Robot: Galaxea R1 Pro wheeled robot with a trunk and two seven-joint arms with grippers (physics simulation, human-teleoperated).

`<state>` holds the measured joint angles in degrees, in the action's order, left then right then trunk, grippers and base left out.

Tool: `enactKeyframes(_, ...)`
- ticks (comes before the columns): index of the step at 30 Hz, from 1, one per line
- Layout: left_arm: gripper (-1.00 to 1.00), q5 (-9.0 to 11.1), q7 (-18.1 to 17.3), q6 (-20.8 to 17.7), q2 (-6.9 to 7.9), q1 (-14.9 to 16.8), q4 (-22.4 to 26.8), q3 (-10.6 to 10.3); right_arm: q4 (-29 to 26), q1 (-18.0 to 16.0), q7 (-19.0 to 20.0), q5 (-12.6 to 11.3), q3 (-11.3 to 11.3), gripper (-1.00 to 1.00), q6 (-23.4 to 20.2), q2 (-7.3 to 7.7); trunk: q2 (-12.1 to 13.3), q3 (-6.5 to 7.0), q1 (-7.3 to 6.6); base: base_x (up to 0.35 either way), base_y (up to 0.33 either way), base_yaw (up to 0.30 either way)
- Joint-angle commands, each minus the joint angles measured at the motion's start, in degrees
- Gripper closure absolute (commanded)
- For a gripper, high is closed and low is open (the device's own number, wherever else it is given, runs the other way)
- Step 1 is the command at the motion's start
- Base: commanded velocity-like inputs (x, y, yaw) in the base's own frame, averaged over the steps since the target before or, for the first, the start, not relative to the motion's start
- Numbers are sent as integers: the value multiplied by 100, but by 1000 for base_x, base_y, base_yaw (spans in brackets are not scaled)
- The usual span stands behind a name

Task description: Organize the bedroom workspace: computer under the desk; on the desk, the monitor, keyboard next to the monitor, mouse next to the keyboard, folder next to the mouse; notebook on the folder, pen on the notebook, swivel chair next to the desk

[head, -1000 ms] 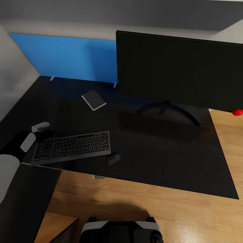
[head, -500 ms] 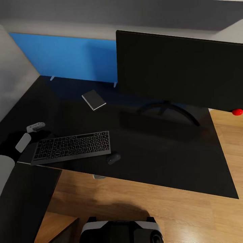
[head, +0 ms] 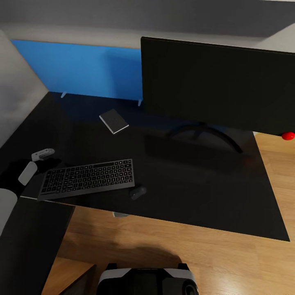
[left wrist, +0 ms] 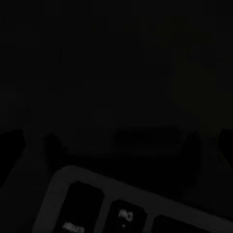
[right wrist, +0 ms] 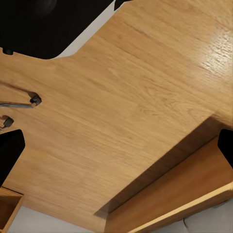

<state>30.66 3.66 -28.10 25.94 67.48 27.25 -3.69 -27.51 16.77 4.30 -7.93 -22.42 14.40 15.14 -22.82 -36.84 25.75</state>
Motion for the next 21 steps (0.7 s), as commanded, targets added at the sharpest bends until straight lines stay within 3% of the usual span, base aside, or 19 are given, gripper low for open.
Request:
enactKeyframes(1, -100, 57, 41, -19, 2, 2, 9, -49, -8, 2, 10, -62, -29, -100, 11, 7, -9, -7, 4, 0, 0, 0)
enactKeyframes(16, -100, 46, 47, -15, 6, -71, -7, -78, -8, 2, 11, -62, -26, -100, 11, 14, -9, -7, 4, 0, 0, 0)
enactKeyframes(21, -100, 51, 47, -24, 7, -97, -9, -73, -8, 2, 12, -65, -26, -100, 11, 15, -9, -7, 4, -156, 0, 0)
